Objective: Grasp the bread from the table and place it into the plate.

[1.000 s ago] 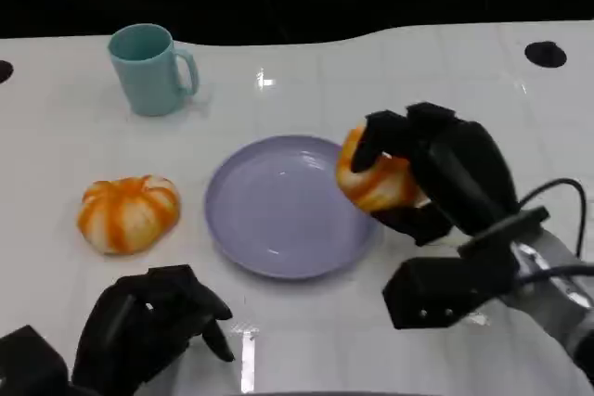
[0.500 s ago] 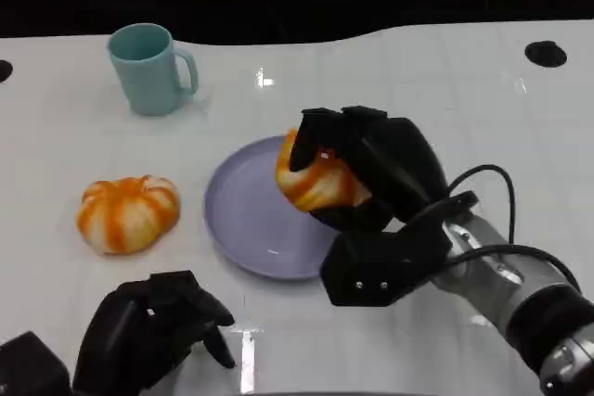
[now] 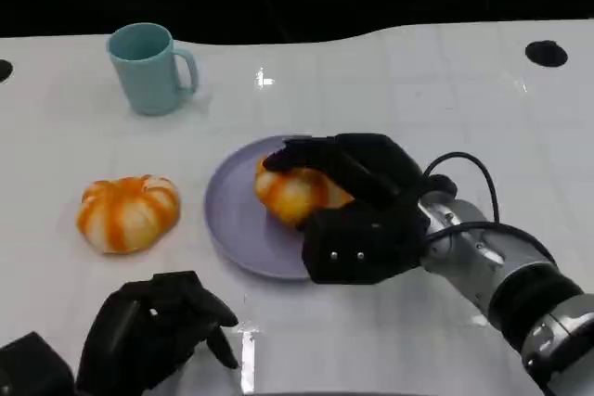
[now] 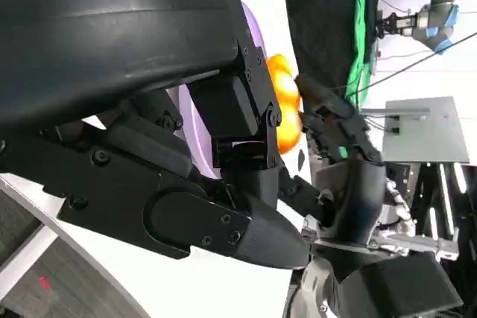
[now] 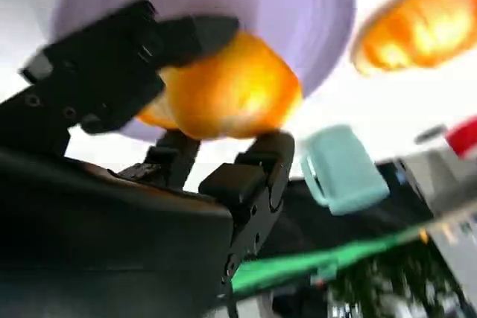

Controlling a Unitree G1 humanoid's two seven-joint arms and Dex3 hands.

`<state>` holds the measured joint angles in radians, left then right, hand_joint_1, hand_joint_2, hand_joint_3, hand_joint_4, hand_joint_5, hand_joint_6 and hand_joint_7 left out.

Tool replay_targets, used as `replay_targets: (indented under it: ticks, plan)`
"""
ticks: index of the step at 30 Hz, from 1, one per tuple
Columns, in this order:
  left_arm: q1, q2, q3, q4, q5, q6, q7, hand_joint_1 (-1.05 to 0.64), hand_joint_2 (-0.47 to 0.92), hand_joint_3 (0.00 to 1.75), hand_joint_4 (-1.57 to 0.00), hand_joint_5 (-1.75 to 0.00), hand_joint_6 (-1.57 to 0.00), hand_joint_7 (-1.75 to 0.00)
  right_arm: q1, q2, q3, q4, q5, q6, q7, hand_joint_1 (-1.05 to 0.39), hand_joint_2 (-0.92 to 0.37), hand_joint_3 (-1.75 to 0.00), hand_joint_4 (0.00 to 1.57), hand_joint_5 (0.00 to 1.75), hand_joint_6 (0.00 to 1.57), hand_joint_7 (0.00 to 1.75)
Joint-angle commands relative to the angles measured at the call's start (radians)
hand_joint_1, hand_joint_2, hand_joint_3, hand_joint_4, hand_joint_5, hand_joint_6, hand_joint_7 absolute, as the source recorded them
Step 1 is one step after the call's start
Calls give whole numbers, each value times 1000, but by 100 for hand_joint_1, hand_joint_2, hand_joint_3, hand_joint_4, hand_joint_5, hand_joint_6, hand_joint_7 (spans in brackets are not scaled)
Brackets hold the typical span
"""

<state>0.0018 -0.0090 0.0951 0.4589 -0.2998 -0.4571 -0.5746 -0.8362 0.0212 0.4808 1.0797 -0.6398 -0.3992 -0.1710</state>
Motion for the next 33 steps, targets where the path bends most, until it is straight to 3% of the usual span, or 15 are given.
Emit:
replay_targets:
  ticks: [1,12,21,30,33]
  plan:
    - [10,7,0,-12,7,-1,17,-94,92,11,-111,-121,-117,-74,-22,-31,21,-32,-9,29,57,-64,-92,-25,15,17,28,0]
    - [10,7,2,-14,0,6,18,-93,92,11,-111,-121,-116,-74,46,-84,7,-171,36,20,133,-67,-92,-29,13,19,24,0]
    - [5,10,3,-6,8,-4,19,-94,92,11,-110,-122,-116,-75,205,-153,-57,-393,109,-62,124,-61,-92,-22,20,27,30,3]
    - [3,8,5,-7,3,0,15,-93,92,11,-110,-124,-116,-77,398,-243,-130,-618,145,-169,109,-51,-92,-18,38,52,51,11]
    - [2,8,7,-7,-1,7,14,-93,92,10,-110,-124,-116,-77,453,-261,-151,-657,160,-212,100,-45,-92,-16,45,69,61,17]
